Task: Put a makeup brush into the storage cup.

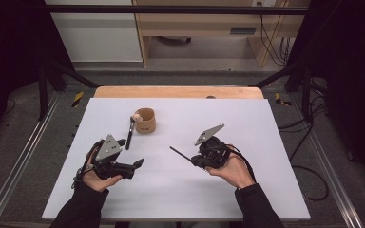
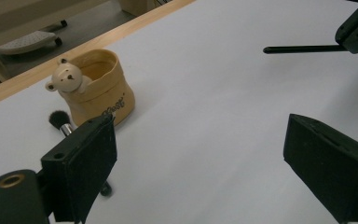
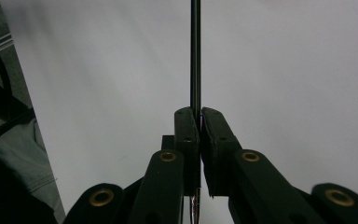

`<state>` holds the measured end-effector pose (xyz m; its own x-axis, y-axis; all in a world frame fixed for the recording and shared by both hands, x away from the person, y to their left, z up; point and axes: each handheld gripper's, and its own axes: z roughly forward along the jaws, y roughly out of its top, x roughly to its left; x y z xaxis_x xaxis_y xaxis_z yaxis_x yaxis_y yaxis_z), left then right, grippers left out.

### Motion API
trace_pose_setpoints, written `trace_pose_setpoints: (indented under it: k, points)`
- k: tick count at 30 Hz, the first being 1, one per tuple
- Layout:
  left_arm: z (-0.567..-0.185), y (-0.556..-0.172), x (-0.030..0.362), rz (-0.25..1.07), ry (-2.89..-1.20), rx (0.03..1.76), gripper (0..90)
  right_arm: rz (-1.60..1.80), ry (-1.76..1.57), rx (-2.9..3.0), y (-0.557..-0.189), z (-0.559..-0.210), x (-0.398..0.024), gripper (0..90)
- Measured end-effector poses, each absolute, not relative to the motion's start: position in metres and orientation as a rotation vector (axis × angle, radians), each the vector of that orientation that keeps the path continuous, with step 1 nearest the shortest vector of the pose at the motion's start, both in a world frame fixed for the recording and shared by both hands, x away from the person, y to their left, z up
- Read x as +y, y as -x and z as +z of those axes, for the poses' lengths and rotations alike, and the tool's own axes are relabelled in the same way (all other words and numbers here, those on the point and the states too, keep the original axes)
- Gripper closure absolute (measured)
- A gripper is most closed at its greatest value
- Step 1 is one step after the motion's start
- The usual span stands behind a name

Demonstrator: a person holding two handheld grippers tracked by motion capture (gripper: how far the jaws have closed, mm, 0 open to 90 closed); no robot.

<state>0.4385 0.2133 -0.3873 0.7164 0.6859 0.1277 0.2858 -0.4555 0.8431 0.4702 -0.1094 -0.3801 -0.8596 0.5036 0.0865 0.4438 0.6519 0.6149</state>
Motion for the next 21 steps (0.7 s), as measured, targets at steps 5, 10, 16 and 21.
trace_pose_setpoints:
  k: [5, 10, 16, 21]
  points:
    - [-0.385, -0.439, 0.203, 0.596, -2.094, 0.692, 8.9, 1.005, -0.8, 2.777, -0.471, -0.38, -0.11, 85.8]
    - [-0.385, -0.44, 0.194, 0.595, -2.137, 0.663, 9.0, 1.013, -0.778, 2.791, -0.471, -0.38, -0.109, 85.8]
    - [-0.384, -0.438, 0.177, 0.612, -2.209, 0.596, 9.4, 1.007, -0.764, 2.81, -0.471, -0.381, -0.107, 85.8]
    - [-0.384, -0.437, 0.168, 0.63, -2.264, 0.545, 9.4, 0.998, -0.745, 2.827, -0.471, -0.382, -0.106, 85.8]
